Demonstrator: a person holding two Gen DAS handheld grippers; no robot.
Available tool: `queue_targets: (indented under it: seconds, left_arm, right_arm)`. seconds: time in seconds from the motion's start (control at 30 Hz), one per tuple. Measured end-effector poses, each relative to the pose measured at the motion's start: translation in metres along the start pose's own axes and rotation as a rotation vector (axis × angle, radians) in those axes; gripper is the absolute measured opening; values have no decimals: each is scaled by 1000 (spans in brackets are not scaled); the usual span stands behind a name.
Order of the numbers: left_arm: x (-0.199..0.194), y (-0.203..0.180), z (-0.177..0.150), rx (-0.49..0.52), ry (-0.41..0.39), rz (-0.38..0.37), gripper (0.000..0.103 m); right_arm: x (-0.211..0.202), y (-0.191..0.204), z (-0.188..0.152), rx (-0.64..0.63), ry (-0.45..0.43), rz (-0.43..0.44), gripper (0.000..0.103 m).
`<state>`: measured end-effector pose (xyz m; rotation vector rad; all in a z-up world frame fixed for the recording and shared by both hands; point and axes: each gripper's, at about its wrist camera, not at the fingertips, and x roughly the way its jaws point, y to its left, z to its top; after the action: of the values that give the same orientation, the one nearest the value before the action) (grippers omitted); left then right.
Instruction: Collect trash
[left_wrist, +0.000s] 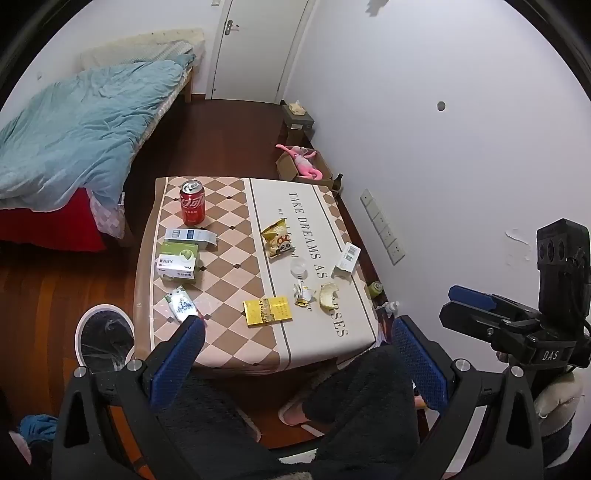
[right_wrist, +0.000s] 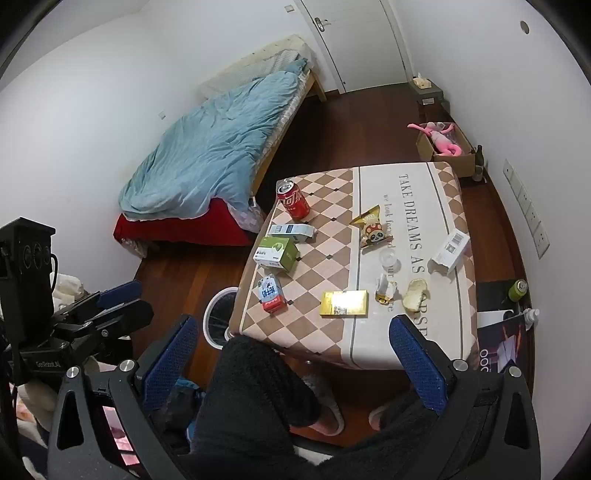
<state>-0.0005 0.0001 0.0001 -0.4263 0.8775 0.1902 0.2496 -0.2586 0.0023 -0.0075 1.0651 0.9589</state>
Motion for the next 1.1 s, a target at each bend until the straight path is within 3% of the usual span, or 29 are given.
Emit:
queue_targets:
  seconds: [0.53, 1.1]
  left_arm:
    - [8, -3, 0, -10, -7, -45, 103]
    - [10, -5, 1, -9, -13, -56, 103]
  right_arm:
    - [0, 1, -11, 8, -1, 11, 103]
    - [-2, 4, -1, 9, 1, 12, 103]
